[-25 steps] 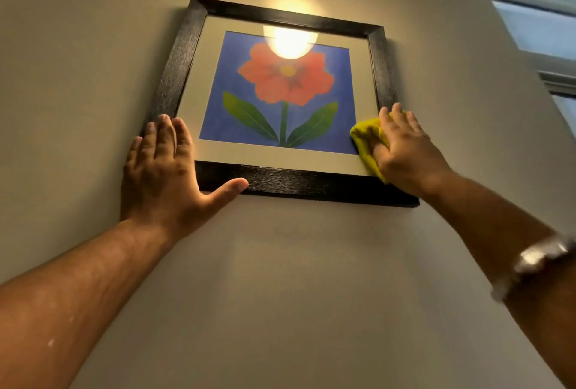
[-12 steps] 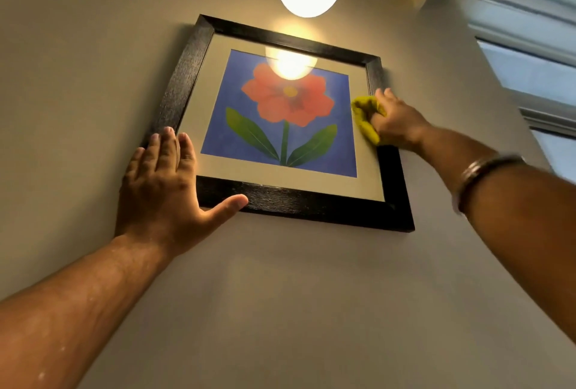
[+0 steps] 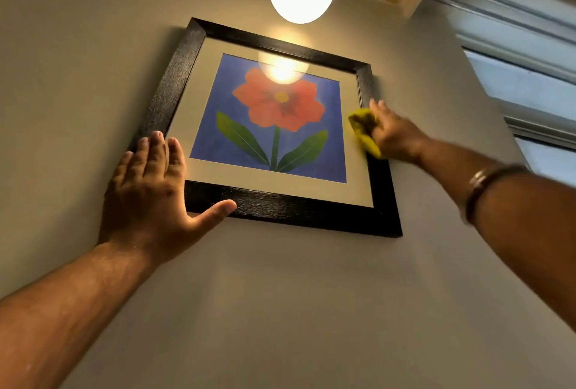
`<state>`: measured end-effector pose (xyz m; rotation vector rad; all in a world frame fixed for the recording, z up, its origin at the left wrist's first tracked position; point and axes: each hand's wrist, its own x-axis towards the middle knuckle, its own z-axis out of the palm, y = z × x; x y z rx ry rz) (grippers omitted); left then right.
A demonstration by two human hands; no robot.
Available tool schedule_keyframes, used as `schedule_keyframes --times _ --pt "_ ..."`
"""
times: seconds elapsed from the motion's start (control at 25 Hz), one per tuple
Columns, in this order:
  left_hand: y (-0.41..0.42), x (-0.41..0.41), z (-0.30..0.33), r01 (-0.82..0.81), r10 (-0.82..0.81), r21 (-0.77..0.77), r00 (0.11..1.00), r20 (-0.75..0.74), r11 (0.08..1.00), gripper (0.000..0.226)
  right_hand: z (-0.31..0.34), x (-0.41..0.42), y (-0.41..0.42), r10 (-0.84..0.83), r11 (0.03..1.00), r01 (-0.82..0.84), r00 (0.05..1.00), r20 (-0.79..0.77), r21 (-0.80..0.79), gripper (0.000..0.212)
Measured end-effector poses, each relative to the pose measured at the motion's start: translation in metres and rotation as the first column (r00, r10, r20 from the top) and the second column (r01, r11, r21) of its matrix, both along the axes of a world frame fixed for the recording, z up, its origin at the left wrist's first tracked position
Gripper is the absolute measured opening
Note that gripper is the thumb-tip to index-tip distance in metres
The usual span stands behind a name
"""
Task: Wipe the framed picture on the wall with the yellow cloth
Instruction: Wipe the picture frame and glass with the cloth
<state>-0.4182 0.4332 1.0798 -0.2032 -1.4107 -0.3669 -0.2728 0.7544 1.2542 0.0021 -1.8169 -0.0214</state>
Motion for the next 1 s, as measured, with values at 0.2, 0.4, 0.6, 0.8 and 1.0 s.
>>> schedule_keyframes --times 0.2,0.4,0.6,0.8,1.0 --pt "-0.002 0.003 -0.001 0.002 -0.002 -0.003 1.0 0.016 1.0 0.128 -0.016 0.008 0.003 0.049 0.998 -0.051 0.998 -0.044 -0.043 0.059" --pt "-0.001 0.003 0.0 0.005 -0.005 -0.012 1.0 0.006 1.0 0.126 -0.19 0.001 0.028 0.099 0.977 -0.102 0.995 0.026 0.185 0.07" --pt "-0.001 0.001 0.0 0.007 -0.007 -0.007 1.0 0.001 1.0 0.127 -0.032 -0.003 0.006 -0.003 0.998 0.012 0.991 -0.135 0.064 0.06" --pt "-0.003 0.001 -0.001 0.029 -0.029 -0.012 1.0 0.001 1.0 0.128 0.066 -0.002 -0.016 -0.148 0.989 0.143 0.978 -0.15 -0.041 0.046" --pt "-0.003 -0.001 -0.001 0.027 -0.027 -0.016 1.0 -0.014 1.0 0.127 -0.08 0.007 0.023 -0.107 0.979 0.118 0.991 -0.076 0.164 0.058"
